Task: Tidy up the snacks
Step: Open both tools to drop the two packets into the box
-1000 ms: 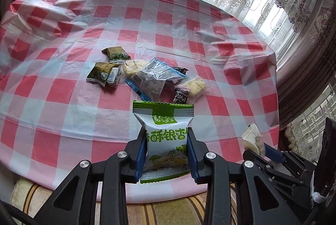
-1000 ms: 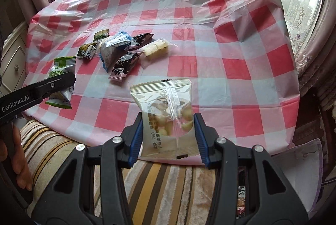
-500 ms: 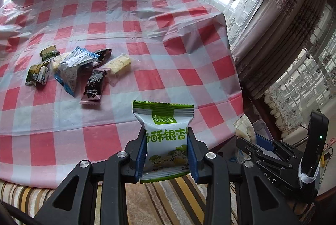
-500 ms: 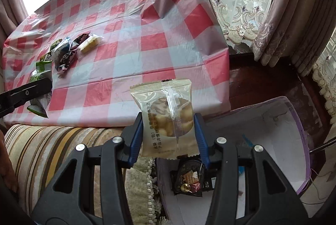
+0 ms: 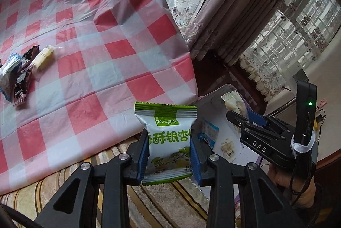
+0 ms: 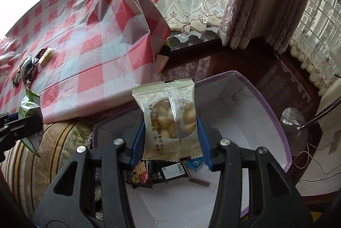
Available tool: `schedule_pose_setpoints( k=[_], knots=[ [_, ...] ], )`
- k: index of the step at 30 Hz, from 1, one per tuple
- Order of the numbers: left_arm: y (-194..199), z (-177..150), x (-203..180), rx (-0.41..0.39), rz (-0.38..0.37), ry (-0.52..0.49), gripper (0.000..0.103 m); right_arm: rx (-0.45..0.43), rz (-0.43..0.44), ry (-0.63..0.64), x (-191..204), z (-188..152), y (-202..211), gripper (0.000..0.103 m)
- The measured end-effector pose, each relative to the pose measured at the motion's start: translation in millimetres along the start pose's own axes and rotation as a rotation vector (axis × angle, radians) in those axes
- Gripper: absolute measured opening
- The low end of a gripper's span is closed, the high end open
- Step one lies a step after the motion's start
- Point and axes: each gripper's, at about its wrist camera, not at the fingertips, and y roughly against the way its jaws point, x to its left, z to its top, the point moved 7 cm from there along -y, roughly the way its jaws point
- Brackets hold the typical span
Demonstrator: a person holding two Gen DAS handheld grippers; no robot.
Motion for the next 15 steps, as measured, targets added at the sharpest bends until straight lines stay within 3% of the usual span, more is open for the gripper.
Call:
schedule_pose_setpoints(
  k=[6,8,10,13,15],
  knots=[
    [-15.2,-7.7,-35.3,0.056,-0.068,-0.077,0.036,-0.012,-0.026,-0.046,-20.0,3.0,3.6,0.052],
    [-19.4,-10.6,-46.0,0.079,-0.098,-0.108,0.038,-0.012,-0.037,-0.058,-24.0,4.1,3.9,0.06],
    [-23.6,-12.7,-50.1,0.095,-0.1,-0.124,0.045,-0.018,-0.039,-0.062,-25.2,5.5,4.1,0.068],
    [-22.8,-12.6,-48.0,0.093,-0.097,-0.114,0.054,-0.017,-0.031,-0.06,-22.8,5.8,4.3,0.069],
    [-21.8,-11.5,-44.1,0.088,-0.094,-0.098,0.055,-0.015,-0.026,-0.057,-20.5,5.6,3.9,0.069]
  ],
)
